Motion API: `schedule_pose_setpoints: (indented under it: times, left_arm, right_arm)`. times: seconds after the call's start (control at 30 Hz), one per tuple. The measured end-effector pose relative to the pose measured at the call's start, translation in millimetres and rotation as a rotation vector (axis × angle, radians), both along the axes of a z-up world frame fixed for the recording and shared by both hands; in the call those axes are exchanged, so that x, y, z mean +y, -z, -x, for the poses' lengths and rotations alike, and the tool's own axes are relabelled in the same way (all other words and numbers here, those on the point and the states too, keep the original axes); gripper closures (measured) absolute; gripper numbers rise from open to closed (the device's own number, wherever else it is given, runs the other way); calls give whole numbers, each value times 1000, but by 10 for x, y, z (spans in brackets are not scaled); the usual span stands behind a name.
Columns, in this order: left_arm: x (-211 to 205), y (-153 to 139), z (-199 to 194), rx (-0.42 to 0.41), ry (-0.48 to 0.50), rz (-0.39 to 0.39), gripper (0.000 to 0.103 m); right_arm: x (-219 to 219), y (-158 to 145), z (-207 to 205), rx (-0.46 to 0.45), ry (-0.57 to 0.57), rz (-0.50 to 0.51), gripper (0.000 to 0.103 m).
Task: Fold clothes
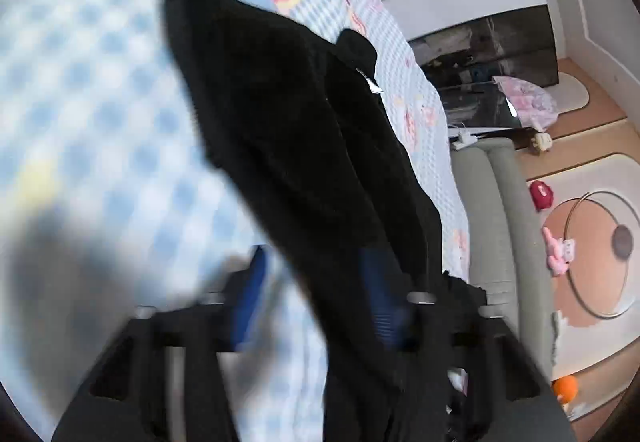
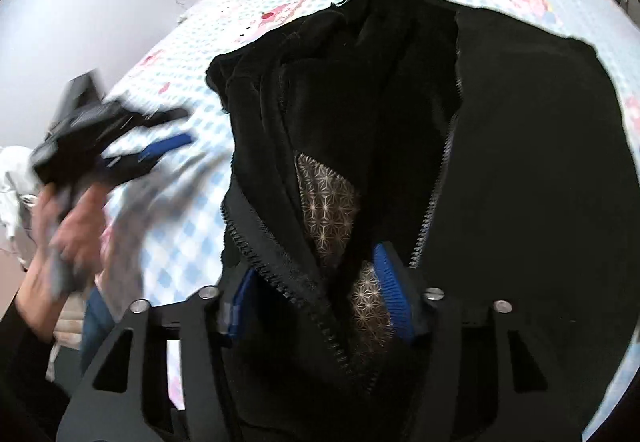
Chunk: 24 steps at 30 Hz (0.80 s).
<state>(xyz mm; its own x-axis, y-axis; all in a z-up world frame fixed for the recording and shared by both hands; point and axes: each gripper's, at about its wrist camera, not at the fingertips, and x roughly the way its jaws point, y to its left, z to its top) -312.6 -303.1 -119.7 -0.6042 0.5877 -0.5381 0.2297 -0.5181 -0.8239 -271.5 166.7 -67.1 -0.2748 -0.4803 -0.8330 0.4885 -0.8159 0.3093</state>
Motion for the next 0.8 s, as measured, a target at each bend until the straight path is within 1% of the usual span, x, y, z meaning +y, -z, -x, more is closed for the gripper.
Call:
schedule_pose_setpoints:
  times: [0.03,0.07,0.1,0.13,0.17,0.2,0.23,0.27,0.3,0.37,0.4,0.47,0.5,0.57,0.6,0.63,0.67,0.7,0.73,0.77,0.8]
  left_arm:
    - [-72,95,90,-23,3,-13,41]
    - [-122,179,169,-45,3,-19,58]
    - [-49,207,211,-59,-9,8,77]
    - [117,181,278,-71,-20,60,95]
    - [168,75,344,-63,-21,103,95]
    - [183,-115,386,-34,-23,152,95]
    - [307,-352,423,12,-13,209,96]
    - [421,-549,541,53,11,271,96]
    - [568,-812,698,104,54,332,96]
    - [1017,-1362,1101,199,156,409,96]
    - [1181,-1504,1223,236,198,428,96]
    - [1750,-1746,1628,306,324,462,96]
    - [2002,-1715,1783,300,373,480,96]
    - [2635,-1386,2176,224,524,517,91]
    - [2919,-1123,2379,150,593,530,90]
    - [3089,-860,2443,70,642,560,89]
    - [3219,-643,2483,5,682,581,89]
    - [3181,-615,2428,6,688,567,90]
    - [3144,-587,2373,7,694,554,90]
    - [3079,-582,2310,20,691,539,89]
    - [2894,-676,2215,82,653,519,88]
  right_arm:
    - [23,57,-7,-21,-10,23,78]
    - [48,110,-15,-39,-13,44,80]
    - [78,136,-20,-48,-12,65,84]
    - [111,153,-22,-57,-10,88,88]
    - [144,150,-25,-65,-11,109,90]
    - [164,114,-23,-66,-17,128,92]
    - [177,64,-16,-61,-25,147,94]
    - [189,14,-9,-55,-33,166,95]
    - [214,-53,-15,-43,-37,185,97]
    - [345,-241,-60,-8,-26,254,98]
    - [442,-312,-87,4,-10,290,99]
    - [676,-371,-140,14,46,346,99]
    - [804,-299,-165,6,93,344,99]
    - [1004,-28,-209,-48,196,291,98]
    - [1083,115,-226,-90,240,280,98]
    - [1161,271,-249,-145,276,286,98]
    - [1217,374,-277,-181,298,291,98]
    - [1247,405,-310,-191,300,289,98]
    - [1259,387,-339,-187,282,287,96]
    - [1263,341,-358,-176,260,281,95]
    - [1269,288,-372,-162,240,274,93]
